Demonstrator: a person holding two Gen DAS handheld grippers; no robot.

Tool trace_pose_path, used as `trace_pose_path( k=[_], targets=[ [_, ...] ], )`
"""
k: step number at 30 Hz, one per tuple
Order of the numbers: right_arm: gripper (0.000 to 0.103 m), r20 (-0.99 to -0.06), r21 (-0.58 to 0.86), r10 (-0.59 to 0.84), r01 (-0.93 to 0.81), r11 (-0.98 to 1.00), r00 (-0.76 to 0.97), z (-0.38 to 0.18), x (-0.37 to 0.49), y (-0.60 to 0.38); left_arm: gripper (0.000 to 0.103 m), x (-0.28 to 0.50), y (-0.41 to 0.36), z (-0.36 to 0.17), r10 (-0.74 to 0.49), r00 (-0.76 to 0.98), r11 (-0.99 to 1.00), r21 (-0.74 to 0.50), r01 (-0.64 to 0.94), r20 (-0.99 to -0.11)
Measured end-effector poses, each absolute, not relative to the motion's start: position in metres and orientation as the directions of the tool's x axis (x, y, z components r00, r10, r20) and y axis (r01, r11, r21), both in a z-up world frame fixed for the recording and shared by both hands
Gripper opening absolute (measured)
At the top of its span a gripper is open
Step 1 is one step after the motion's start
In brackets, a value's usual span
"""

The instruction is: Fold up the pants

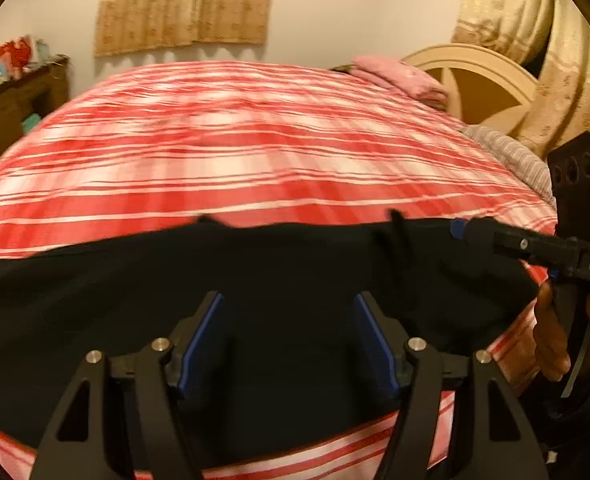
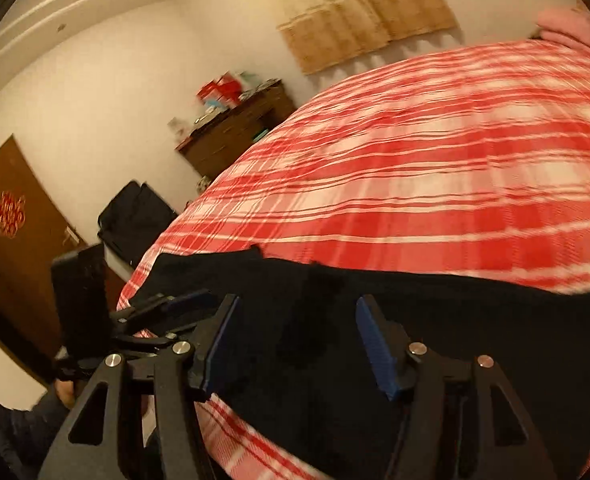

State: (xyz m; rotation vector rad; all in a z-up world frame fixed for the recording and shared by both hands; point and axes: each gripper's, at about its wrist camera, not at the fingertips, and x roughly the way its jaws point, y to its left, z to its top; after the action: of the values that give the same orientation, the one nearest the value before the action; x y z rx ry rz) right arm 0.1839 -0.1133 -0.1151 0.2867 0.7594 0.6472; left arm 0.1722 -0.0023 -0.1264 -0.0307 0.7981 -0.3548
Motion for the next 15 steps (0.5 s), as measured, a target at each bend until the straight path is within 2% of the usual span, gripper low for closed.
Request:
trace_pose_path(
  k=[2, 5, 9, 11, 13, 15],
  targets=[
    [0.061, -0.565, 0.471, 0.659, -0.461, 0.752, 0.497, -0.126, 0.192, -0.095, 0.070, 0.172, 0.021, -0.124, -0.264, 0.664, 0.959, -0.115, 0.260, -0.700],
    [0.062, -0.664, 0.449, 0.622, -0.443, 0.776, 0.415, -0.154, 0.203, -0.072, 0.070, 0.173, 0.052, -0.121, -0.185, 0.685, 0.978, -0.062, 0.200, -0.705],
    [0.064, -0.642, 0.435, 0.625, -0.461, 0.774, 0.443, -0.147, 0.195, -0.073, 0.070, 0.171, 0.106, -0.114, -0.051, 0.715, 0.995, 0.025, 0.096, -0.697],
    [0.064, -0.581, 0.468, 0.656, -0.461, 0.754, 0.482, -0.137, 0.189, -0.082, 0.070, 0.170, 0.134, -0.111, 0.014, 0.724, 0.998, 0.059, 0.037, -0.689],
    [0.064, -0.587, 0.465, 0.651, -0.458, 0.758, 0.481, -0.139, 0.188, -0.081, 0.070, 0.170, 0.160, -0.112, 0.076, 0.730, 0.996, 0.085, -0.025, -0.679],
    [0.064, -0.641, 0.458, 0.632, -0.443, 0.771, 0.436, -0.152, 0.195, -0.074, 0.071, 0.173, 0.184, -0.116, 0.121, 0.724, 0.993, 0.084, -0.088, -0.679]
  ],
)
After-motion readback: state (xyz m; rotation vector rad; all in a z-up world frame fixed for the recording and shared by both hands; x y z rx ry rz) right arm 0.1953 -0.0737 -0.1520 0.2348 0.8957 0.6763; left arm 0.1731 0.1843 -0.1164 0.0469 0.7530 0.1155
